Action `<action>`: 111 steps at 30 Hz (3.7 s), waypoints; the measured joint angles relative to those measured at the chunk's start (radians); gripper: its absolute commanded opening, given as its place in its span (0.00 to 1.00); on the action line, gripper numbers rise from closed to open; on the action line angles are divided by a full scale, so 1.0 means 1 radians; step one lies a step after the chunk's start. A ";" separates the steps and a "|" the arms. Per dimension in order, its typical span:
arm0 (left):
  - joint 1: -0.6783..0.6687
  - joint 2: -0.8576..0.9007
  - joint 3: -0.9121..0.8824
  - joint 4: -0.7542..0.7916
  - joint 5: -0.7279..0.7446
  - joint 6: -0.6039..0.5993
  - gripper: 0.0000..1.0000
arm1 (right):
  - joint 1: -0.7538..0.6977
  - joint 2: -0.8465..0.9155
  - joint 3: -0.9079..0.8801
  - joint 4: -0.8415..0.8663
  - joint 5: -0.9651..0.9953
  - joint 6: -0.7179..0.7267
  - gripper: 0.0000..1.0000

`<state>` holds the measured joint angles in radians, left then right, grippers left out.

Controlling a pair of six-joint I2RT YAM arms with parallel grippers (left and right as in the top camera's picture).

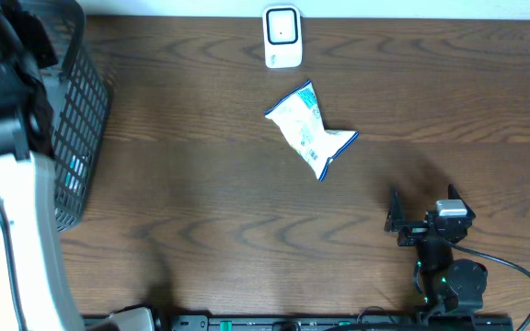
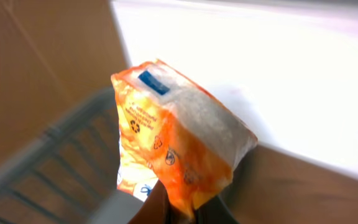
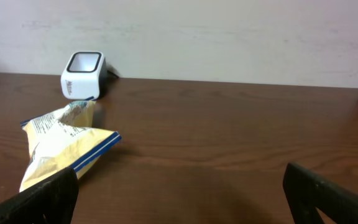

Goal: Scan the item barcode
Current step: 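Lift the orange package out and drop it beside the white bag, then reach the left gripper into the basket and grasp the green-white tissue pack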

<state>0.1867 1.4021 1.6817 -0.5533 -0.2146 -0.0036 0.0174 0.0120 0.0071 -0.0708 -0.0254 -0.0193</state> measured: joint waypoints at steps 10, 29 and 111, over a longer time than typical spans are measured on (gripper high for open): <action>-0.347 -0.052 0.000 -0.197 0.197 -0.272 0.08 | 0.000 0.000 0.000 0.000 0.000 0.000 0.99; -0.630 0.233 0.000 -0.329 0.243 -0.367 0.07 | 0.000 0.000 0.000 0.000 0.000 0.000 0.99; 0.159 -0.063 0.043 -0.419 0.246 -0.312 0.83 | 0.000 0.000 0.000 0.000 0.000 0.000 0.99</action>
<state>0.3462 1.3388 1.7245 -0.9722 0.0319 -0.3161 0.0174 0.0120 0.0071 -0.0708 -0.0254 -0.0193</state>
